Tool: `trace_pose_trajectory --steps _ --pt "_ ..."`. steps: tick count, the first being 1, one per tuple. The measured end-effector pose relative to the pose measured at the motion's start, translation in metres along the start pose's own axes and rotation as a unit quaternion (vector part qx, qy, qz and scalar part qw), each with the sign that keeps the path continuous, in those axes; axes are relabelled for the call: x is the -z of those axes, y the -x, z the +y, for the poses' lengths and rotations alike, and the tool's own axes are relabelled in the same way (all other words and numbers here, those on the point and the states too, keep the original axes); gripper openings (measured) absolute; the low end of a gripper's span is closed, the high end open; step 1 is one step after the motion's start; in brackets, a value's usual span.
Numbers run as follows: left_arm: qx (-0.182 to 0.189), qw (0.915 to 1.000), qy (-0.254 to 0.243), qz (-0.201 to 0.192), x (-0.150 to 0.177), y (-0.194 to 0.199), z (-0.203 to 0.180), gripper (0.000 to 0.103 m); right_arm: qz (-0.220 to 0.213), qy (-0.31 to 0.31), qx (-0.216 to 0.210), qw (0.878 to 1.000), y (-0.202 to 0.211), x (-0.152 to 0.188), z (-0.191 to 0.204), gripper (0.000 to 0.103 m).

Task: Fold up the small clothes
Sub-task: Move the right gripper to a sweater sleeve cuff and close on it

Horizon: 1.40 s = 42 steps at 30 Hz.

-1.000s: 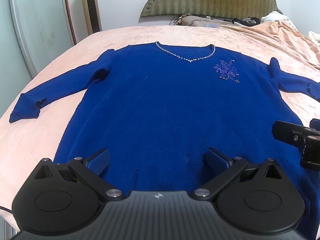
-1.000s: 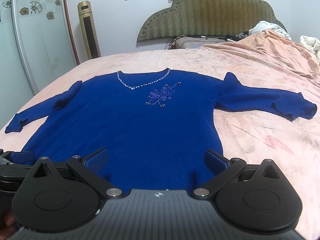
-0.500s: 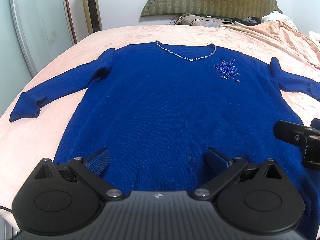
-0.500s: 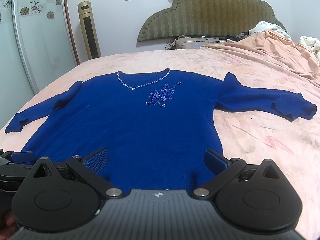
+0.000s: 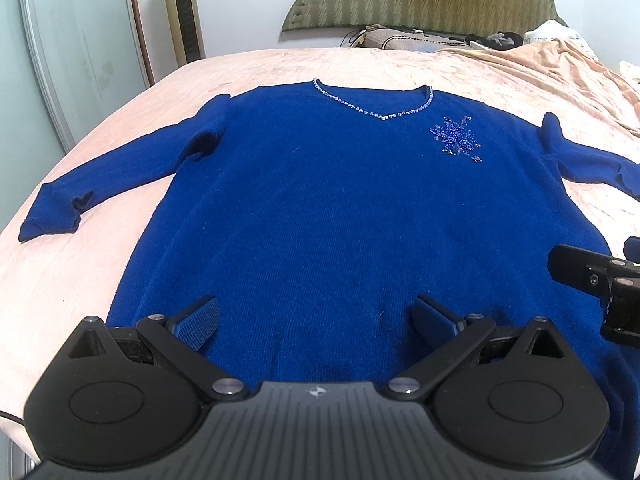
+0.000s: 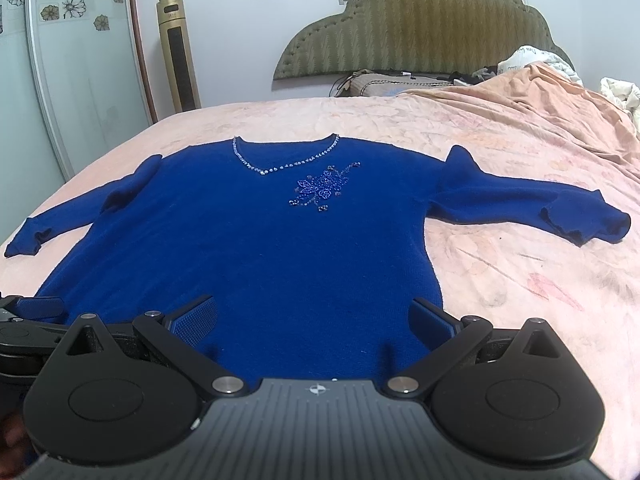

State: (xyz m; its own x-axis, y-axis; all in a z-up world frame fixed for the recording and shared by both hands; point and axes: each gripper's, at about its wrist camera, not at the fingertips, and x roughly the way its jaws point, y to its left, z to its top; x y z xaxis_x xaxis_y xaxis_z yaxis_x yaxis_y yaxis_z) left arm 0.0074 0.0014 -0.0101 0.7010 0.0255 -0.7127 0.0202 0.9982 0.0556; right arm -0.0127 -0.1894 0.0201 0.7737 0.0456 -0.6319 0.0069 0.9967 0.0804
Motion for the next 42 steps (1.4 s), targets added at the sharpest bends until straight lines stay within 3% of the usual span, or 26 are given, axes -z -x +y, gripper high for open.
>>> trace_pose_trajectory --steps 8,13,16,21,25,30,32,34,36,38,40,42 --pt "0.012 0.9997 -0.015 -0.017 -0.006 0.001 -0.008 0.103 -0.043 0.013 -0.003 0.999 0.000 -0.002 -0.019 0.103" --pt "0.003 0.9985 -0.046 -0.029 -0.013 -0.003 -0.022 0.103 -0.053 -0.032 0.005 0.998 -0.008 -0.009 -0.071 0.103" --pt "0.001 0.9980 -0.051 -0.038 -0.018 -0.007 -0.027 0.103 -0.058 -0.068 0.053 0.995 -0.013 -0.015 -0.116 0.103" --pt "0.007 0.9984 -0.038 -0.043 -0.027 -0.017 -0.028 0.103 -0.074 -0.063 0.143 0.985 -0.024 -0.030 -0.179 0.098" --pt "0.012 0.9991 -0.030 -0.029 -0.030 -0.027 -0.029 0.103 -0.056 -0.051 0.161 0.984 -0.047 -0.045 -0.203 0.088" --pt "0.009 0.9991 -0.036 -0.021 -0.029 -0.032 -0.031 0.103 -0.025 -0.033 0.164 0.986 -0.086 -0.054 -0.213 0.086" --pt "0.008 0.9992 -0.036 -0.018 -0.029 -0.033 -0.029 0.103 -0.010 -0.028 0.175 0.984 -0.100 -0.056 -0.215 0.079" --pt "0.010 0.9992 -0.037 -0.015 -0.029 -0.034 -0.028 0.103 -0.008 -0.038 0.182 0.983 -0.102 -0.057 -0.220 0.049" --pt "0.008 0.9992 -0.036 -0.014 -0.029 -0.035 -0.026 0.103 -0.017 -0.067 0.172 0.983 -0.096 -0.059 -0.232 0.037" --pt "0.007 0.9993 -0.035 -0.011 -0.030 -0.038 -0.026 0.103 -0.023 -0.097 0.169 0.981 -0.091 -0.062 -0.247 0.017" --pt "0.009 0.9994 -0.034 -0.009 -0.031 -0.038 -0.025 0.103 -0.035 -0.128 0.169 0.977 -0.083 -0.065 -0.269 0.009" --pt "0.009 0.9992 -0.036 -0.012 -0.031 -0.036 -0.025 0.103 -0.051 -0.156 0.182 0.970 -0.073 -0.069 -0.292 0.008"
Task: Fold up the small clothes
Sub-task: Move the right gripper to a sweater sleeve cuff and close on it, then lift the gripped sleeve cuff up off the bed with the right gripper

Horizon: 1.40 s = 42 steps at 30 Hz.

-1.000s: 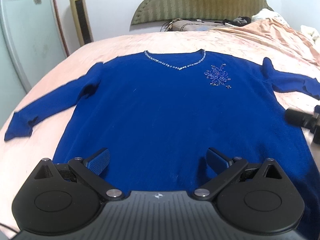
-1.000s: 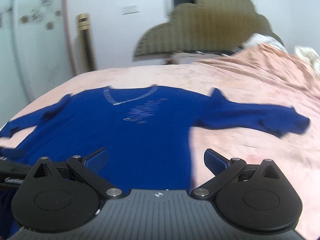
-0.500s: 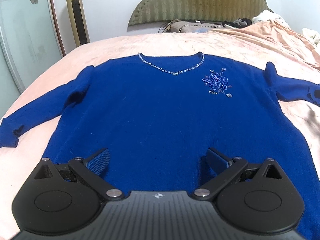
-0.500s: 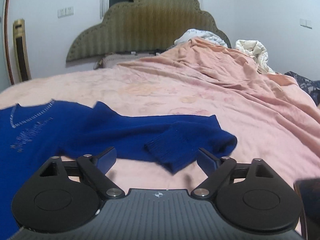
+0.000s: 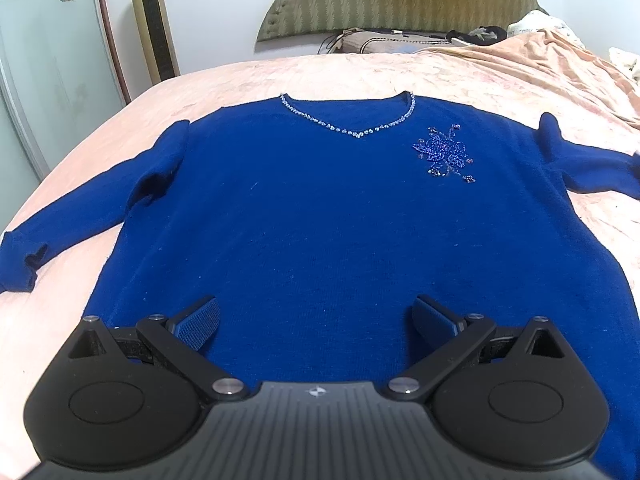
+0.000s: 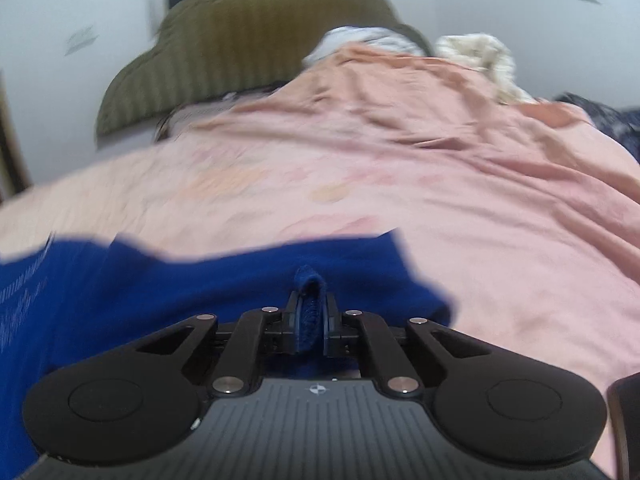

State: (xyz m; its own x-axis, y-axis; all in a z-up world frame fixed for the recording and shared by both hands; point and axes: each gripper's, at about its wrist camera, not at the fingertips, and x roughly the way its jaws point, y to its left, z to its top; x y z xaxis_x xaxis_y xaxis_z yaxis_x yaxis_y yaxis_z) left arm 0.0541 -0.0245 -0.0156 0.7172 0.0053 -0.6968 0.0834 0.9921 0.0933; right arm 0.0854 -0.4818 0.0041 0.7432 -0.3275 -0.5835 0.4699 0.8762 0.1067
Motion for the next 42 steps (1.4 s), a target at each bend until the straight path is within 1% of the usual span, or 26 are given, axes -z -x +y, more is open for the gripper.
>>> trace_pose_trajectory --steps 4,8,10,12,14,15,16,17,20,22,23,24,25,26,28,29,31,33,34,36,37,38,39,40,41,42 --pt "-0.008 0.9996 -0.020 -0.019 0.000 0.005 -0.004 0.103 -0.018 -0.052 0.043 0.998 -0.002 -0.025 -0.053 0.009" --pt "-0.007 0.9995 -0.027 -0.018 0.000 0.004 -0.006 0.103 -0.026 -0.089 0.087 0.992 -0.002 -0.038 -0.095 0.009" --pt "-0.005 0.9995 -0.026 -0.015 -0.001 0.003 -0.007 0.103 -0.024 -0.115 0.094 0.989 -0.003 -0.040 -0.115 0.009" --pt "-0.005 0.9996 -0.025 -0.015 -0.001 0.002 -0.007 0.103 -0.021 -0.143 0.095 0.985 -0.003 -0.039 -0.130 0.009" --pt "-0.005 0.9996 -0.023 -0.016 -0.002 0.003 -0.006 0.103 -0.028 -0.151 0.108 0.982 -0.001 -0.037 -0.137 0.008" --pt "-0.006 0.9996 -0.022 -0.017 -0.002 0.005 -0.005 0.103 -0.032 -0.151 0.117 0.981 0.001 -0.038 -0.140 0.007" --pt "-0.007 0.9996 -0.021 -0.019 -0.002 0.005 -0.004 0.103 -0.037 -0.150 0.128 0.980 0.001 -0.038 -0.144 0.001" --pt "-0.007 0.9996 -0.019 -0.020 -0.003 0.006 -0.002 0.103 -0.042 -0.151 0.139 0.978 0.003 -0.039 -0.147 0.001" --pt "-0.008 0.9996 -0.016 -0.020 -0.003 0.005 0.000 0.103 -0.038 -0.169 0.136 0.975 0.008 -0.038 -0.159 0.001" --pt "-0.009 0.9998 -0.012 -0.016 -0.002 0.003 0.000 0.103 -0.023 -0.188 0.098 0.977 0.011 -0.035 -0.161 0.022" --pt "-0.007 0.9998 -0.010 -0.015 -0.002 0.002 0.001 0.103 -0.019 -0.201 0.088 0.975 0.013 -0.032 -0.161 0.030" --pt "-0.006 0.9999 -0.009 -0.013 -0.002 0.001 0.001 0.103 -0.017 -0.217 0.072 0.973 0.016 -0.028 -0.160 0.054" --pt "-0.006 0.9999 -0.009 -0.012 -0.002 0.001 0.001 0.103 -0.019 -0.249 0.048 0.967 0.020 -0.022 -0.160 0.075" --pt "-0.006 0.9999 -0.011 -0.012 -0.002 0.001 0.000 0.103 -0.020 -0.279 0.027 0.960 0.024 -0.015 -0.160 0.078" --pt "-0.008 0.9998 -0.015 -0.013 -0.002 0.001 -0.001 0.103 -0.018 -0.331 -0.022 0.943 0.029 -0.002 -0.159 0.073" --pt "-0.010 0.9997 -0.016 -0.013 -0.002 0.001 -0.001 0.103 -0.015 -0.342 -0.037 0.939 0.028 0.003 -0.155 0.072" --pt "-0.009 0.9998 -0.015 -0.010 -0.002 0.000 -0.001 0.103 -0.002 -0.346 -0.050 0.937 0.021 0.009 -0.146 0.070" --pt "-0.007 0.9999 -0.014 -0.007 -0.002 -0.001 -0.001 0.103 0.005 -0.352 -0.043 0.935 0.009 0.011 -0.142 0.068" --pt "-0.008 0.9999 -0.014 -0.007 -0.001 0.000 -0.001 0.103 0.000 -0.360 -0.035 0.932 0.002 0.013 -0.142 0.068" --pt "-0.011 0.9998 -0.015 -0.008 -0.001 0.001 -0.001 0.103 -0.027 -0.371 -0.017 0.928 -0.007 0.012 -0.149 0.069" --pt "-0.013 0.9997 -0.016 -0.009 -0.001 0.002 0.000 0.103 -0.042 -0.376 -0.004 0.925 -0.013 0.011 -0.153 0.067" --pt "-0.015 0.9997 -0.017 -0.010 -0.001 0.003 0.000 0.103 -0.052 -0.379 0.000 0.924 -0.018 0.009 -0.157 0.065" --pt "-0.017 0.9996 -0.017 -0.011 -0.001 0.003 0.001 0.103 -0.057 -0.379 0.000 0.923 -0.024 0.006 -0.160 0.053" --pt "-0.019 0.9996 -0.016 -0.010 -0.002 0.003 0.002 0.103 -0.050 -0.376 0.004 0.925 -0.030 0.002 -0.162 0.030" --pt "-0.020 0.9997 -0.013 -0.009 -0.002 0.002 0.004 0.103 -0.039 -0.374 0.007 0.926 -0.035 -0.001 -0.163 0.014" --pt "-0.019 0.9997 -0.011 -0.007 -0.003 0.001 0.005 0.103 -0.030 -0.377 0.009 0.926 -0.037 -0.002 -0.165 0.011"
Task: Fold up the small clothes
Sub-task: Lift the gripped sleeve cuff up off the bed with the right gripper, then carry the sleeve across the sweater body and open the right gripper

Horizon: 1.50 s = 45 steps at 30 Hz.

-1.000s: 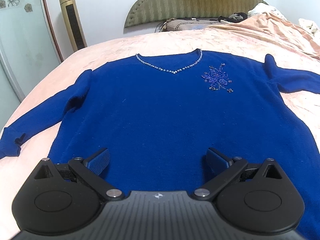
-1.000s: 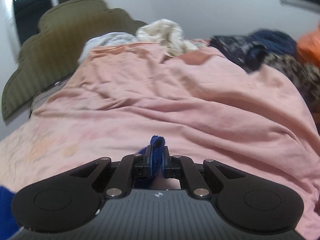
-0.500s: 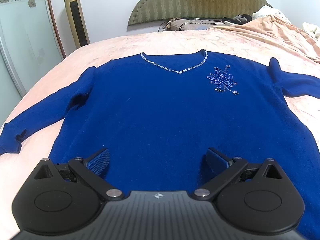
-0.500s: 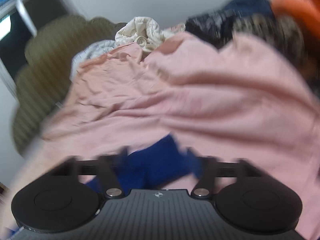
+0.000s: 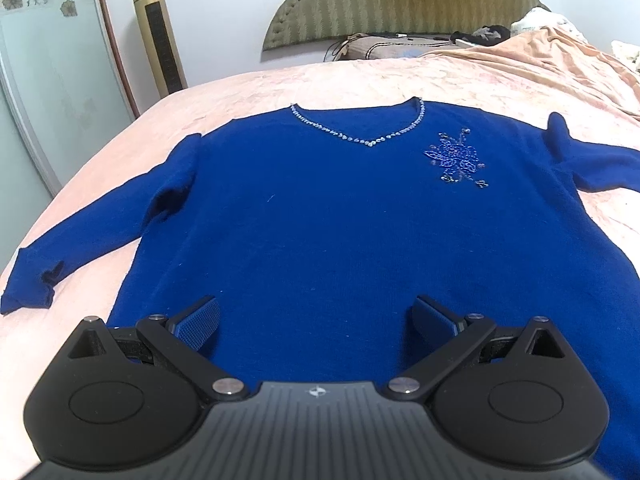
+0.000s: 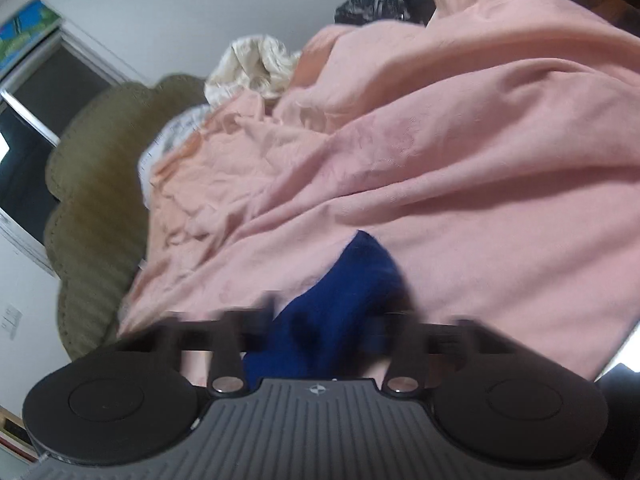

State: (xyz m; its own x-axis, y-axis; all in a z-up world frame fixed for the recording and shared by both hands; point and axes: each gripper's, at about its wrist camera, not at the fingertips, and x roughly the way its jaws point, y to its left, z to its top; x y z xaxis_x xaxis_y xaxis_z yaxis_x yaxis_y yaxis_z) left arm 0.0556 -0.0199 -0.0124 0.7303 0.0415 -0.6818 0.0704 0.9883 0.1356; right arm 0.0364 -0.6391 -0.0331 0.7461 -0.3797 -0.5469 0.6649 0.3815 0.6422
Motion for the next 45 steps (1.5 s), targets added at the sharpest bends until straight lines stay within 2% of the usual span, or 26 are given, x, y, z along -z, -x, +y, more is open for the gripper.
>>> trace_pose_trajectory --steps 1,3,5,8,12,14,18,21,25,27,35,45 --pt "0.000 1.0000 0.002 0.002 0.000 -0.001 0.001 0.103 0.002 0.000 0.001 1.000 0.000 -0.002 0.002 0.011" --pt "0.000 1.0000 0.003 0.004 -0.001 -0.003 0.002 0.103 -0.011 0.038 0.013 0.999 0.008 -0.006 0.015 0.010" --pt "0.001 1.0000 0.001 0.003 -0.002 -0.003 0.004 0.103 -0.050 0.096 0.031 0.994 0.023 -0.015 0.034 0.010" --pt "-0.003 1.0000 0.000 -0.003 -0.002 -0.003 0.007 0.103 -0.124 0.153 0.063 0.978 0.050 -0.032 0.059 0.010" --pt "0.001 0.9999 0.011 0.000 -0.004 -0.008 0.010 0.103 -0.139 0.228 0.081 0.960 0.064 -0.020 0.087 0.010" --pt "0.005 0.9999 0.012 0.000 -0.005 -0.010 0.011 0.103 -0.127 0.255 0.054 0.957 0.070 0.001 0.103 0.010" --pt "-0.002 0.9999 0.004 -0.015 -0.010 -0.012 0.010 0.103 -0.078 0.297 -0.018 0.951 0.078 0.057 0.141 0.011" --pt "-0.005 0.9998 0.011 -0.017 -0.012 -0.016 0.014 0.103 -0.046 0.340 -0.070 0.937 0.083 0.105 0.176 0.011" --pt "-0.009 0.9993 0.032 -0.016 -0.012 -0.022 0.022 0.103 -0.006 0.402 -0.118 0.908 0.091 0.168 0.219 0.011" --pt "-0.013 0.9991 0.040 -0.009 -0.011 -0.027 0.024 0.103 0.017 0.415 -0.138 0.899 0.093 0.193 0.233 0.011" --pt "0.003 0.9980 0.064 0.002 -0.008 -0.036 0.034 0.103 0.074 0.422 -0.162 0.889 0.087 0.260 0.259 0.011" --pt "0.005 0.9980 0.062 -0.010 -0.001 -0.040 0.034 0.103 0.098 0.423 -0.172 0.884 0.081 0.291 0.294 0.014"
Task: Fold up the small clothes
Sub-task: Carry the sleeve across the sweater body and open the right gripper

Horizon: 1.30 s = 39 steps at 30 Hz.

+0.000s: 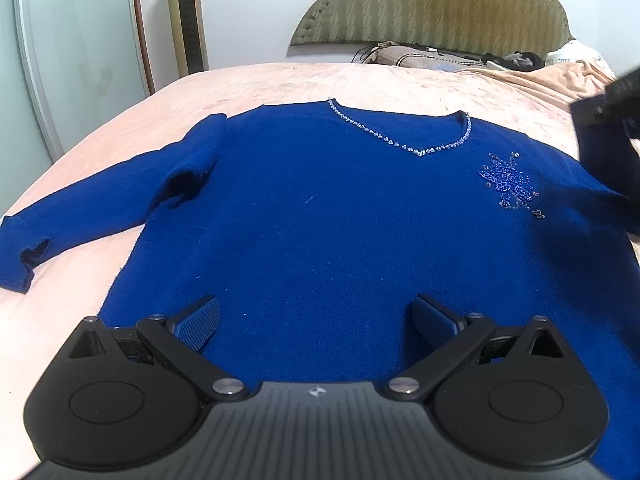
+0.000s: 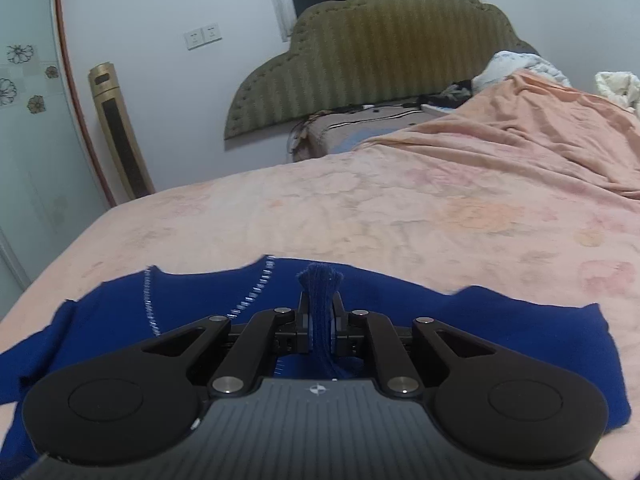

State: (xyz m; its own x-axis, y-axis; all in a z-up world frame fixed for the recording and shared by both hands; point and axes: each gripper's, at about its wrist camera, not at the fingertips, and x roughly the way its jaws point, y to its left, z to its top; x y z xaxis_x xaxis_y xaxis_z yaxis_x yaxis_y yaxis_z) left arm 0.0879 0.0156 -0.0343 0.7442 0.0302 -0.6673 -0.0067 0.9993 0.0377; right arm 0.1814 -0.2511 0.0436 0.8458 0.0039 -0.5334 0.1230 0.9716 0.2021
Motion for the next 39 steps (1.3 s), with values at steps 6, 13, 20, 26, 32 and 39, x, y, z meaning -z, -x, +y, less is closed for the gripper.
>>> trace_pose_trajectory --steps 6,13,20,26,32,39 --pt "-0.002 0.9999 -0.002 -0.013 0.004 0.000 -0.002 0.103 0.002 0.014 -0.027 1.000 -0.009 -0.001 0.030 0.014" --pt "0.001 0.9999 0.003 -0.017 0.007 0.002 -0.001 0.103 0.011 0.028 -0.039 0.999 -0.022 -0.001 0.058 0.013" --pt "0.002 0.9998 0.004 -0.017 0.007 0.002 0.000 0.103 0.017 0.033 -0.057 0.998 -0.037 -0.005 0.084 0.013" --pt "0.003 0.9998 0.004 -0.017 0.007 0.002 0.000 0.103 0.026 0.045 -0.092 0.994 -0.047 -0.005 0.117 0.013" --pt "0.004 0.9998 0.005 -0.017 0.007 0.002 0.000 0.103 0.029 0.080 -0.132 0.988 -0.053 -0.006 0.157 0.013" --pt "0.004 0.9998 0.005 -0.017 0.006 0.002 0.000 0.103 0.043 0.105 -0.165 0.980 -0.062 -0.001 0.189 0.013"
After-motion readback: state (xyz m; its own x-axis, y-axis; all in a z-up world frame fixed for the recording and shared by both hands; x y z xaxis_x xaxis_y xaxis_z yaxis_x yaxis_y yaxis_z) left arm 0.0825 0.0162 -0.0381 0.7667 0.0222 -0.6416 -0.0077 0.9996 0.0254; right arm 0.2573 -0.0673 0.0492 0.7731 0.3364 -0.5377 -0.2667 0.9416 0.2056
